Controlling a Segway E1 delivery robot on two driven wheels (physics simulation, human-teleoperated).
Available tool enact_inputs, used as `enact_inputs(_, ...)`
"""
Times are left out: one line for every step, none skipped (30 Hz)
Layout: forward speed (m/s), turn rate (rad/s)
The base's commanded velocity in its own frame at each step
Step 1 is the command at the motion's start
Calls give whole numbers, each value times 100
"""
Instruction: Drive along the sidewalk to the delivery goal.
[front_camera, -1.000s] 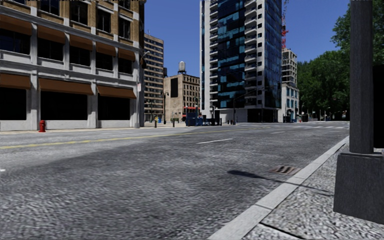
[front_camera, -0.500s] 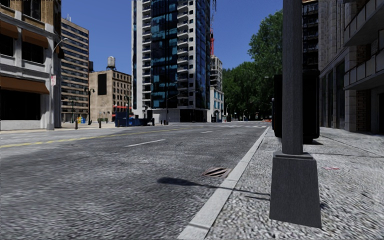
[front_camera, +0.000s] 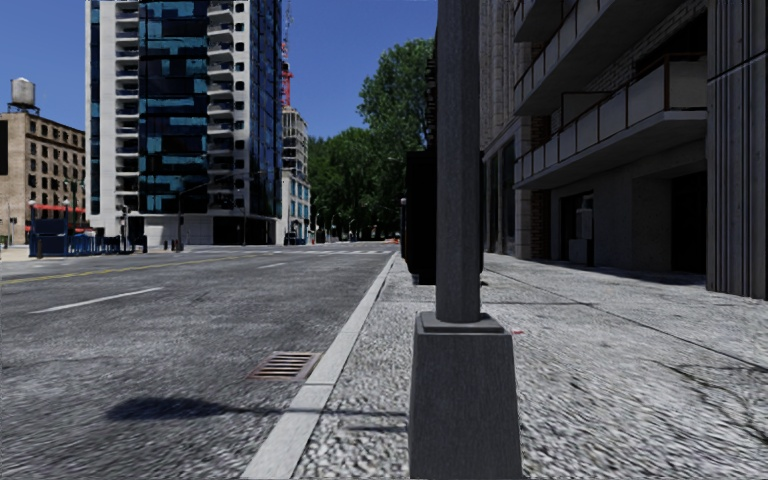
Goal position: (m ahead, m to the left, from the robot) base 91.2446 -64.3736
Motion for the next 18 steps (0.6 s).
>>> enact_inputs(89, -84)
enact_inputs(89, -84)
enact_inputs(89, -84)
enact_inputs(89, -84)
enact_inputs(88, -84)
enact_inputs(88, -84)
enact_inputs(88, -84)
enact_inputs(88, -84)
enact_inputs(88, -84)
enact_inputs(88, -84)
enact_inputs(88, -84)
enact_inputs(88, -84)
enact_inputs(88, -84)
enact_inputs(88, -84)
enact_inputs(88, -84)
enact_inputs(88, -84)
enact_inputs(88, -84)
enact_inputs(88, -84)
